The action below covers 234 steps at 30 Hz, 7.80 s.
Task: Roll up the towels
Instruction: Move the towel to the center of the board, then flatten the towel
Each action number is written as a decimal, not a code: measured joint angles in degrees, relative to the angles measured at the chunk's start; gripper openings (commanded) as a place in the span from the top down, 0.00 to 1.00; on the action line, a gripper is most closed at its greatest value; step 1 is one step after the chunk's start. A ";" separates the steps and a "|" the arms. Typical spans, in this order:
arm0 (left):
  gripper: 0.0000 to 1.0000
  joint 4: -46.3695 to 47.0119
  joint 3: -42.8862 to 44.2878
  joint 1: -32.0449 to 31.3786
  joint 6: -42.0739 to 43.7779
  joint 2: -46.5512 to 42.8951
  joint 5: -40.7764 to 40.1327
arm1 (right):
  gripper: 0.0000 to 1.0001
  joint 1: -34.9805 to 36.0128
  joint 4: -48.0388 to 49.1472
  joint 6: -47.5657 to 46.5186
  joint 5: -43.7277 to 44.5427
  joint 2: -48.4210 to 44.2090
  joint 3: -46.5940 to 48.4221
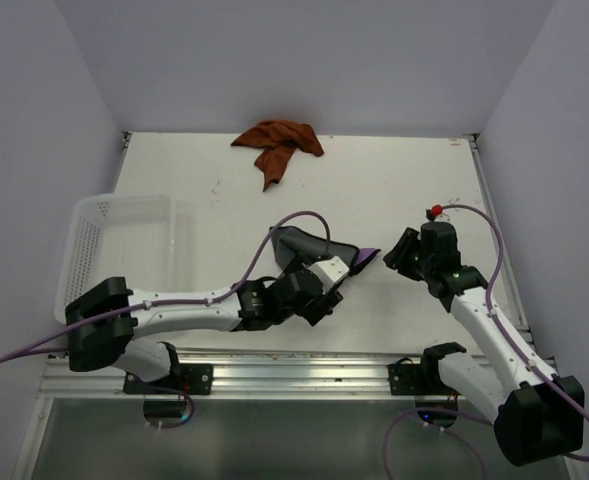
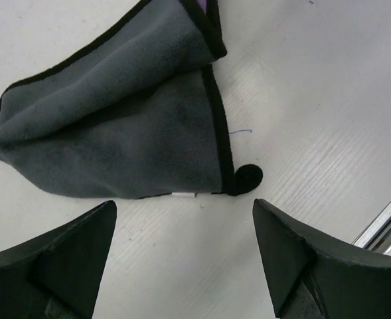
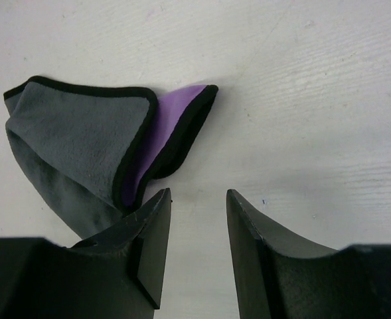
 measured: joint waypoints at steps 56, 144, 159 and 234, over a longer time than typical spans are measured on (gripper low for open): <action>1.00 12.50 -15.43 -3.15 -9.66 2.08 -11.74 | 0.50 9.68 11.02 -1.53 -12.90 16.52 0.09; 0.21 9.18 -3.98 40.17 -27.06 4.02 11.52 | 1.00 4.70 7.50 -23.23 -8.72 43.63 32.74; 0.39 13.33 12.24 43.85 -23.93 23.65 14.21 | 1.00 2.27 6.01 -23.19 -3.04 49.42 34.62; 1.00 8.74 12.68 35.45 -13.51 25.24 -9.05 | 1.00 4.11 3.87 -24.55 -3.13 45.99 34.84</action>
